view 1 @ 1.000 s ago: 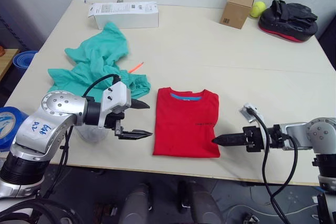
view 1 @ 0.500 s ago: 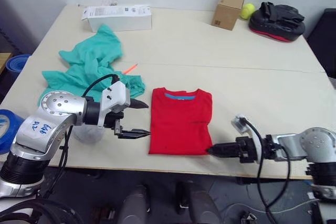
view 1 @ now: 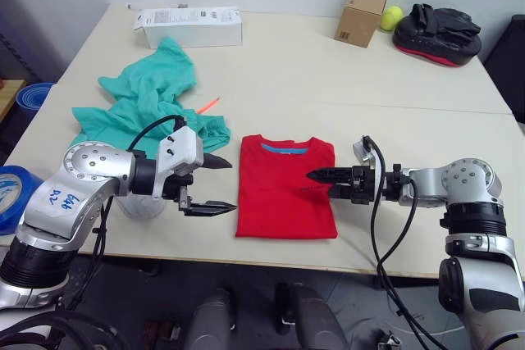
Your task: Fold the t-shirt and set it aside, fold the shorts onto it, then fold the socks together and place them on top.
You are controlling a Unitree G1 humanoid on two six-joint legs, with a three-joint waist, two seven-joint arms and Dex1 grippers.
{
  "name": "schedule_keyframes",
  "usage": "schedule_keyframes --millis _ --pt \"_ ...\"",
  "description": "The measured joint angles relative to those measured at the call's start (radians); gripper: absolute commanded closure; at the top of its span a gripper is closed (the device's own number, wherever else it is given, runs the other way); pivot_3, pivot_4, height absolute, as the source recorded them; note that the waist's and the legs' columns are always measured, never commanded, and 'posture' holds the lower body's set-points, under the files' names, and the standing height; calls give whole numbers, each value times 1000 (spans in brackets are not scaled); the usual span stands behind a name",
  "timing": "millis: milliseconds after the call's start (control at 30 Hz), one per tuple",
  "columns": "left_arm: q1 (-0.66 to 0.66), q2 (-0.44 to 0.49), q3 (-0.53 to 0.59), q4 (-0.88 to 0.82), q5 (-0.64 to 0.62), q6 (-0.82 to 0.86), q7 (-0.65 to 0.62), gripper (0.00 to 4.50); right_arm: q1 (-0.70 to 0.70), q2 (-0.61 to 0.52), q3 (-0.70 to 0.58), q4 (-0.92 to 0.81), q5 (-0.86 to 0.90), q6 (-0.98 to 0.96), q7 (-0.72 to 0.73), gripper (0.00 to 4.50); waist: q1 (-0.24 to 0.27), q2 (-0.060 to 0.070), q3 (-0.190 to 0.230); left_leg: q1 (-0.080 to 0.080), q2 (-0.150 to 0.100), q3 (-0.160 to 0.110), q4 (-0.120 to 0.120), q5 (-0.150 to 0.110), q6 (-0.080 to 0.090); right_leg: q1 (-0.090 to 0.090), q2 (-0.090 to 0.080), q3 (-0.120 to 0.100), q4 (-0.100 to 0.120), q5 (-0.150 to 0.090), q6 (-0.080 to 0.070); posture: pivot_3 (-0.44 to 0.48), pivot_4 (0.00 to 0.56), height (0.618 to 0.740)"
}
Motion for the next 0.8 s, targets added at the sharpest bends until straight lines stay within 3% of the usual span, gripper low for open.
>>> schedule_keyframes --millis 267,433,800 --pt "-2 -10 -3 7 12 -6 1 0 30 6 57 -71 -101 -45 46 2861 -2 1 0 0 0 0 -4 0 -1 -2 0 0 0 0 -1 0 150 740" --pt "-16 -31 -25 16 18 -21 -3 0 75 -51 134 -182 -142 -90 135 4462 0 1 0 0 0 0 -6 0 -1 -2 1 -1 -2 -1 -1 0 150 740" --pt "-42 -74 -74 51 48 -65 -17 0 103 -282 211 -182 -279 -208 315 4488 28 5 3 -2 -3 1 -4 0 1 -2 -4 0 -5 -1 -1 0 150 740"
